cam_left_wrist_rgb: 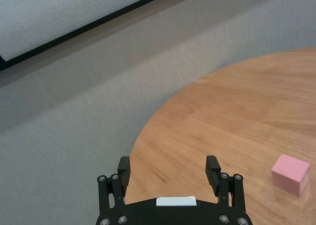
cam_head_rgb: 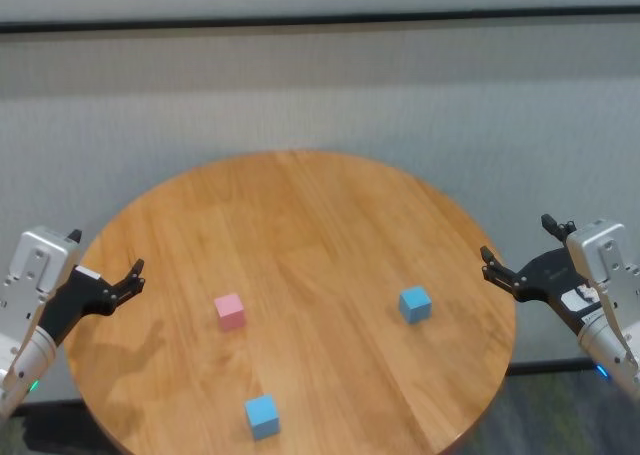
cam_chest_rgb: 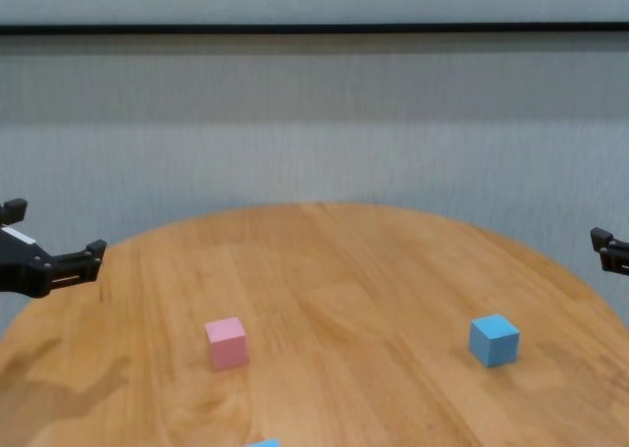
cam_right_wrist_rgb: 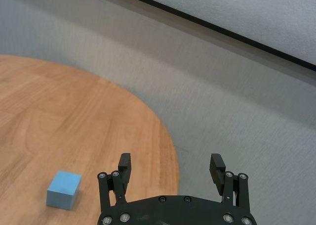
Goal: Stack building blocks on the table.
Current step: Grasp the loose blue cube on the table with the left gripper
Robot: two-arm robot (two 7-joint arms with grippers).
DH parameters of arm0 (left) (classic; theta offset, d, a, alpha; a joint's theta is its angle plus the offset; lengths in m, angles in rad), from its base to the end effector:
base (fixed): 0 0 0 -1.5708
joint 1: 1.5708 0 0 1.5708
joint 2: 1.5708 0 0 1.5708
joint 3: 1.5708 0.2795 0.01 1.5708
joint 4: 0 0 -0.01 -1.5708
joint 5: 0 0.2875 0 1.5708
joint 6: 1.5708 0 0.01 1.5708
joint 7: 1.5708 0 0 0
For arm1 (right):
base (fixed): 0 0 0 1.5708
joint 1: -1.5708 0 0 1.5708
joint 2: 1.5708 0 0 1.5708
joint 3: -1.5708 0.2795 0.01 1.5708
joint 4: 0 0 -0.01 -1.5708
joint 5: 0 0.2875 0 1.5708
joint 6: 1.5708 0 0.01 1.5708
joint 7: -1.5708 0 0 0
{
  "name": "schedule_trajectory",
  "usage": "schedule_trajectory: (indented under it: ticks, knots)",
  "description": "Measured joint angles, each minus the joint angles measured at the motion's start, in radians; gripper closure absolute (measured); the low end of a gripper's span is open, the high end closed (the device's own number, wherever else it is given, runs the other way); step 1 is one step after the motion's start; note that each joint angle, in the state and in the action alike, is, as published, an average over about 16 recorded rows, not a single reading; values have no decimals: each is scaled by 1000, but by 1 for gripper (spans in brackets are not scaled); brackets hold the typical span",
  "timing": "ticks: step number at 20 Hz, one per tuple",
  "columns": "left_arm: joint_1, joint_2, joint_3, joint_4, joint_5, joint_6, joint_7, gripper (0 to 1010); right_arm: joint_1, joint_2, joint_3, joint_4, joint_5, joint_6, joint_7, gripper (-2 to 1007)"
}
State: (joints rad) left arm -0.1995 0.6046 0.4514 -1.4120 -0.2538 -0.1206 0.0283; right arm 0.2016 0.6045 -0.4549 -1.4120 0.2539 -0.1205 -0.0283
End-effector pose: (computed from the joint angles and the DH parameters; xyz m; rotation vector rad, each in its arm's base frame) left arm 0.3362 0.0823 -0.2897 0.3044 -0.2851 1.2479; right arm 0.3365 -0.0815 -0.2897 -0.3043 -0.2857 -1.2451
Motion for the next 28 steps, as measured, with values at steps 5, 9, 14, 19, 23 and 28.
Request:
schedule_trajectory:
  ticks: [5,9,14,19,23,28]
  knots:
    - [0,0,0,0,0,0,0,7,0,0,1,0,0,0,0,2]
    - [0,0,0,0,0,0,0,7,-1,0,1,0,0,0,0,2]
    - [0,0,0,0,0,0,0,7,-1,0,2,0,0,0,0,2]
    - [1,1,0,0,0,-1,-6,7,-1,0,2,0,0,0,0,2]
    - [4,10,-4,0,-7,-7,-34,7,-2,0,3,0,0,0,0,2]
    - [14,38,-15,-5,-26,-26,-99,7,-2,0,3,0,0,0,0,2]
